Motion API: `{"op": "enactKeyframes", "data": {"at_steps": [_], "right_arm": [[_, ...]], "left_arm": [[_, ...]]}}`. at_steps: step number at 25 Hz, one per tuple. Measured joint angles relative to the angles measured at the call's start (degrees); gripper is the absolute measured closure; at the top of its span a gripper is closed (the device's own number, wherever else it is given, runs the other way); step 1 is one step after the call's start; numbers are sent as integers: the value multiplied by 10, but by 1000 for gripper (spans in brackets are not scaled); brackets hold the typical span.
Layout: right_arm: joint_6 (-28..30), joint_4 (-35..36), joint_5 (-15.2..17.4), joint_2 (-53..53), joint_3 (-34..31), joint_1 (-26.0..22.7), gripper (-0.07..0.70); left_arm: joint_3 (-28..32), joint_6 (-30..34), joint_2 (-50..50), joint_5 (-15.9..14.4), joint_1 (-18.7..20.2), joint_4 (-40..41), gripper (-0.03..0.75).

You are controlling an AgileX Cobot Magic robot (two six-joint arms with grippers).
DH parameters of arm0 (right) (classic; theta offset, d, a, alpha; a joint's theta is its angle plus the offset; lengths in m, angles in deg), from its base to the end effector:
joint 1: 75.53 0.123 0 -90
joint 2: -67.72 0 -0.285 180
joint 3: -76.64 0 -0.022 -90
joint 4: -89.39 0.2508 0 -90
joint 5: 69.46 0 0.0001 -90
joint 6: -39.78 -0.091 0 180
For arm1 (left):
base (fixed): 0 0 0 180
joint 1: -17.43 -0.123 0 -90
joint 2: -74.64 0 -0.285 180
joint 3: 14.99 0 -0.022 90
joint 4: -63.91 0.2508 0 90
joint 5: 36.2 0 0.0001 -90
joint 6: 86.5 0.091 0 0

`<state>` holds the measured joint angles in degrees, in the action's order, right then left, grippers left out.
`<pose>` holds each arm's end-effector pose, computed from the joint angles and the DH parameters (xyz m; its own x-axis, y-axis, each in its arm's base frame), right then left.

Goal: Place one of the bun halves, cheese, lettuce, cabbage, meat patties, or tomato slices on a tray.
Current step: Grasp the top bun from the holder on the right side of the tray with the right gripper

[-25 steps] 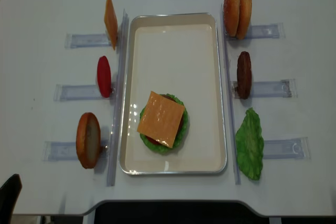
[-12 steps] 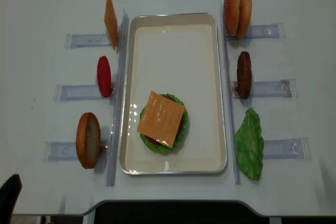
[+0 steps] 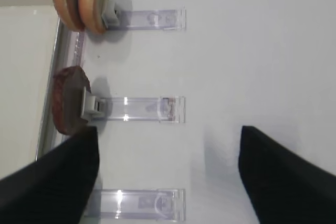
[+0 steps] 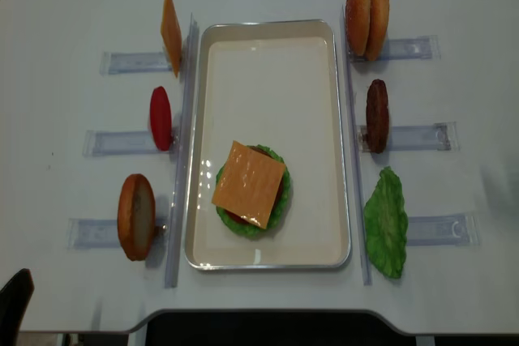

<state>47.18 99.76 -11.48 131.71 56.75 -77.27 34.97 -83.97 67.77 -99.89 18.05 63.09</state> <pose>0.1784 0.0085 0.3574 -0.7790 -0.0084 -0.6270 -0.0904 0.9910 0.0991 -0.0067 -0.0011 0.2664 -0.5066 0.0433 -0.8611 0.0411 0.9988 0.0261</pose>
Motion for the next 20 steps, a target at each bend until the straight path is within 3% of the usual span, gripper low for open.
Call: {"op": "enactKeyframes", "data": {"at_steps": [7,20], "right_arm": [[6,-1,2,129,98,0,108],[8,-1,59,286,265,0,108]], "left_arm": [[0,0,0,0,0,0,139],[0,0,0,0,0,0,139]]}}
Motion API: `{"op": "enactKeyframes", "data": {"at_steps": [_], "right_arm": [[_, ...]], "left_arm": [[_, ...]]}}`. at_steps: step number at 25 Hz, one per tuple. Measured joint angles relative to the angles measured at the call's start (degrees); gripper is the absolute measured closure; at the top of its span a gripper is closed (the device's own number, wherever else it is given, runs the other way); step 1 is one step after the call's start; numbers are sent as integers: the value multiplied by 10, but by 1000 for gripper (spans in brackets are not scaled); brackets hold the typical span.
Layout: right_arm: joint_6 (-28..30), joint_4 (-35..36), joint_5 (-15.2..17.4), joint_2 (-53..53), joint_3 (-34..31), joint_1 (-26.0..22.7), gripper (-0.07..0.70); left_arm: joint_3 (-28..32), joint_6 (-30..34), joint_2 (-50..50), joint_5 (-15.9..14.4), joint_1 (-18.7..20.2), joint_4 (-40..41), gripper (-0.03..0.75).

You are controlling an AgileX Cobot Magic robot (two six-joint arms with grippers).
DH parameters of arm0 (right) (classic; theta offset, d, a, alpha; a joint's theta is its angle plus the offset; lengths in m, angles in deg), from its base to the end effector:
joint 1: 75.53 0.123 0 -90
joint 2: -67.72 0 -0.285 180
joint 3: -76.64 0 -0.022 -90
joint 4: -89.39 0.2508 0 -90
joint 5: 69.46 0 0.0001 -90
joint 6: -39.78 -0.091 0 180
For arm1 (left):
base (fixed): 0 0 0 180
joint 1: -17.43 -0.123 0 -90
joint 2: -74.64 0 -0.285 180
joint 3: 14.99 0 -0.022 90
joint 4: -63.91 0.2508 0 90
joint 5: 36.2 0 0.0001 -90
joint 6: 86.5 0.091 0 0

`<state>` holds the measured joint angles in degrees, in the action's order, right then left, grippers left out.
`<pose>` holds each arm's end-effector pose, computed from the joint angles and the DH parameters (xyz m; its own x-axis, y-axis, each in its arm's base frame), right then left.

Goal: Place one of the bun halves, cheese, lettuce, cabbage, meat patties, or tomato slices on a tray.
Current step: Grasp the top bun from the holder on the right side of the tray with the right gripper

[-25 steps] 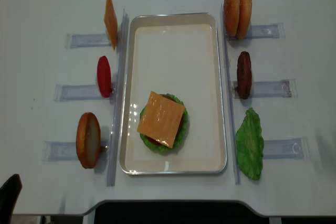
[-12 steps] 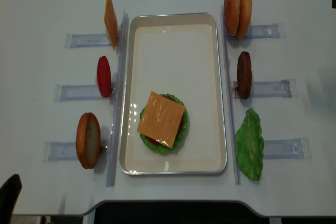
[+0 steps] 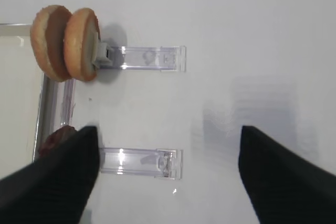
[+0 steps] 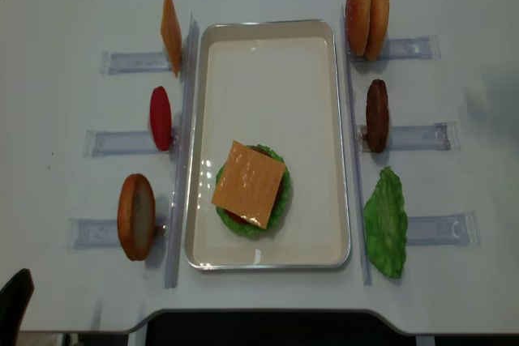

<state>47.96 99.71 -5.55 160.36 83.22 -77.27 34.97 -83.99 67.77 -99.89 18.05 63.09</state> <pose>0.3075 0.0053 0.3694 -0.8572 -0.0360 -0.5138 -0.1055 0.9887 0.1067 -0.0067 -0.0011 0.2664 -0.5066 0.0429 -0.8611 0.0409 0.9988 0.0258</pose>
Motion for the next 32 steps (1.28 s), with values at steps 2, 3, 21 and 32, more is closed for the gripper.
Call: {"op": "enactKeyframes", "data": {"at_steps": [2,3,21,32], "right_arm": [[0,0,17,23,34,0,108],[0,0,27,35,53,0,108],[-32,-4,60,147,212,5,108],[-132,-33,57,151,214,113,108]], "left_arm": [[0,0,0,0,0,0,139],[0,0,0,0,0,0,139],[0,0,0,0,0,0,139],[0,0,0,0,0,0,139]]}}
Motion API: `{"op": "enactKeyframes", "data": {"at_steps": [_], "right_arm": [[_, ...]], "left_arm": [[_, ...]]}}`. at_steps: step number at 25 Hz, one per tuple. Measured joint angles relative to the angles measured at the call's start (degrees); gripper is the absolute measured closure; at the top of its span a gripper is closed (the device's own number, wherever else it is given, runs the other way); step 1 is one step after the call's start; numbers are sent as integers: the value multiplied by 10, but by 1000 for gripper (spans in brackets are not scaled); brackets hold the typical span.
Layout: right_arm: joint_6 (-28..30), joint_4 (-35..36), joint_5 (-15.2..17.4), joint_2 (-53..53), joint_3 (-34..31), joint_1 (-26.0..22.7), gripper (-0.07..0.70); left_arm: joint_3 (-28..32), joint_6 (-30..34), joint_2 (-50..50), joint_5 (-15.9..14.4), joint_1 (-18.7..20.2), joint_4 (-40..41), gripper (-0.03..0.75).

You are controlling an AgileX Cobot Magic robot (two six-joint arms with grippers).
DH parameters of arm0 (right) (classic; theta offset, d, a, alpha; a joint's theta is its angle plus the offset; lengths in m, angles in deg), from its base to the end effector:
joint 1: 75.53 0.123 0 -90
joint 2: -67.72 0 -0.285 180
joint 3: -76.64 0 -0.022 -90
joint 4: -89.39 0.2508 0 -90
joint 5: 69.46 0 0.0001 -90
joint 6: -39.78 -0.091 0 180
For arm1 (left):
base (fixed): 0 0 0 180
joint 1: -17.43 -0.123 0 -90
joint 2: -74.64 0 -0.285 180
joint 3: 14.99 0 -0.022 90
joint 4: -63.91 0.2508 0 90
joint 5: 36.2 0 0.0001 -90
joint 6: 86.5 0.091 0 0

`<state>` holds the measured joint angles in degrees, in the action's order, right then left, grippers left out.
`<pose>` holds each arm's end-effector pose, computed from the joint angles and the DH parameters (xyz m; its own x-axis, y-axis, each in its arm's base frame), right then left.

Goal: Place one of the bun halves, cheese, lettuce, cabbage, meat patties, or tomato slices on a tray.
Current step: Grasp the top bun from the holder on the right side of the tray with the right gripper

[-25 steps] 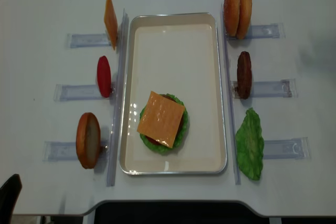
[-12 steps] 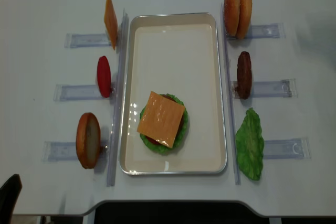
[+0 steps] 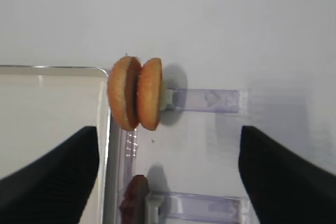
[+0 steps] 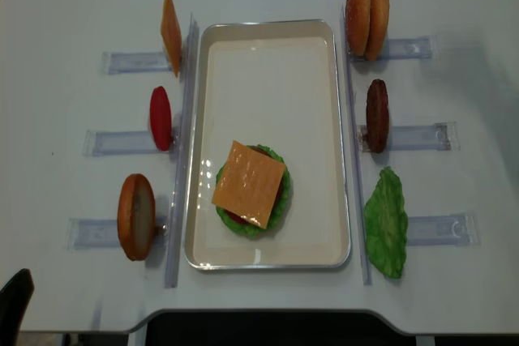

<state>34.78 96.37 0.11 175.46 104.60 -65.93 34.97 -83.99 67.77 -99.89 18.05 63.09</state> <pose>0.3690 0.0729 0.3829 -0.8688 -0.0164 -0.4949 -0.1115 0.9802 0.1633 -0.0067 -0.0011 0.2664 -0.5066 0.0429 -0.8611 0.0409 0.9988 0.0258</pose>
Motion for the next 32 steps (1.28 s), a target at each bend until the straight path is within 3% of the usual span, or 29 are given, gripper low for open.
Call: {"op": "enactKeyframes", "data": {"at_steps": [6,14,32], "right_arm": [[-29,-1,-19,37,3,57,108],[-24,-1,-69,76,3,103,108],[-20,-38,-87,144,3,110,106]], "left_arm": [[0,0,0,0,0,0,139],[0,0,0,0,0,0,139],[0,0,0,0,0,0,139]]}}
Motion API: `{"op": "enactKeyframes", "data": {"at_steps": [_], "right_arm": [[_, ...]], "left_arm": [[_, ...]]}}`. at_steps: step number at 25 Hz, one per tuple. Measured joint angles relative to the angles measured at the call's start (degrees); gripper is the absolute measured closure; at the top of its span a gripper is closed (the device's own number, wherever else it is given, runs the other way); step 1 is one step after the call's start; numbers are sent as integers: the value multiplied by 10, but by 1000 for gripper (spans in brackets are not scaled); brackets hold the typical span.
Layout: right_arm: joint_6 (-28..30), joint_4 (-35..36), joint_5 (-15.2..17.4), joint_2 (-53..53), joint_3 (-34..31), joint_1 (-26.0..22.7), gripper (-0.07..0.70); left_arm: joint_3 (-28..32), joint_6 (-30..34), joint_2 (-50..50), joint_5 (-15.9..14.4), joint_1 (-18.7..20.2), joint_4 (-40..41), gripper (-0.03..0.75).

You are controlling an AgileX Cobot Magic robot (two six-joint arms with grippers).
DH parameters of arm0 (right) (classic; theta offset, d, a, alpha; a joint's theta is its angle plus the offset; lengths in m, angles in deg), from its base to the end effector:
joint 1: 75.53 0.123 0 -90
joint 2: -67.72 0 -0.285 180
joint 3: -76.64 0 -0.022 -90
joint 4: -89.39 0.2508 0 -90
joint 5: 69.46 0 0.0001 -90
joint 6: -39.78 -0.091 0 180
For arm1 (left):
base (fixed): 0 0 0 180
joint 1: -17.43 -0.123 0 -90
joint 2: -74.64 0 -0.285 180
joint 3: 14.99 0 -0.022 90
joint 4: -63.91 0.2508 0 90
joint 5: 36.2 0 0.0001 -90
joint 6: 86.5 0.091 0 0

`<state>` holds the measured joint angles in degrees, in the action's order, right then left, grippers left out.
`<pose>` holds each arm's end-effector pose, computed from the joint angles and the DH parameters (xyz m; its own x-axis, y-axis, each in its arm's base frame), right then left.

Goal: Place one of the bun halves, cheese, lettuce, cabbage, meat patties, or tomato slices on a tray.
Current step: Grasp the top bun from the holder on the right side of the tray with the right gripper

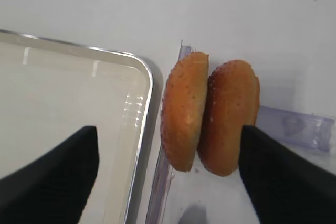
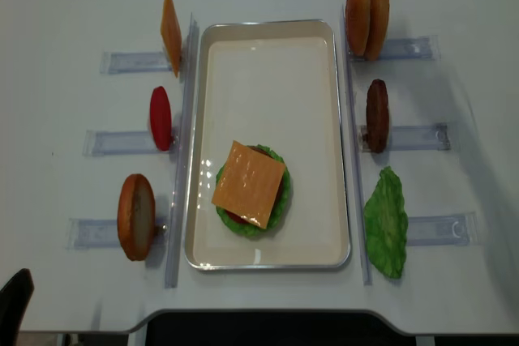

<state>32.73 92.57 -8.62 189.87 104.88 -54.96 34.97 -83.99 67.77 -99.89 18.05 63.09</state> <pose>0.4124 0.1595 0.2869 -0.8924 -0.1754 -0.4158 -0.2396 0.9649 0.1072 -0.0067 -0.0011 0.2664 -0.5066 0.0429 -0.8611 0.0409 0.9988 0.0258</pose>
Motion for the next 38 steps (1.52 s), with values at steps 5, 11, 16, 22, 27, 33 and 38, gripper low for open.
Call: {"op": "enactKeyframes", "data": {"at_steps": [5,11,16,22,27,33,38], "right_arm": [[0,0,-27,11,0,0,106],[0,-2,-63,14,0,0,104],[0,-2,-66,36,0,0,103],[0,-4,-63,49,0,0,103],[0,-4,-60,49,0,0,106],[0,-4,-58,49,0,0,108],[0,-4,-58,49,0,0,108]], "left_arm": [[0,0,0,0,0,0,139],[0,0,0,0,0,0,139],[0,0,0,0,0,0,139],[0,0,0,0,0,0,139],[0,0,0,0,0,0,139],[0,0,0,0,0,0,139],[0,0,0,0,0,0,139]]}}
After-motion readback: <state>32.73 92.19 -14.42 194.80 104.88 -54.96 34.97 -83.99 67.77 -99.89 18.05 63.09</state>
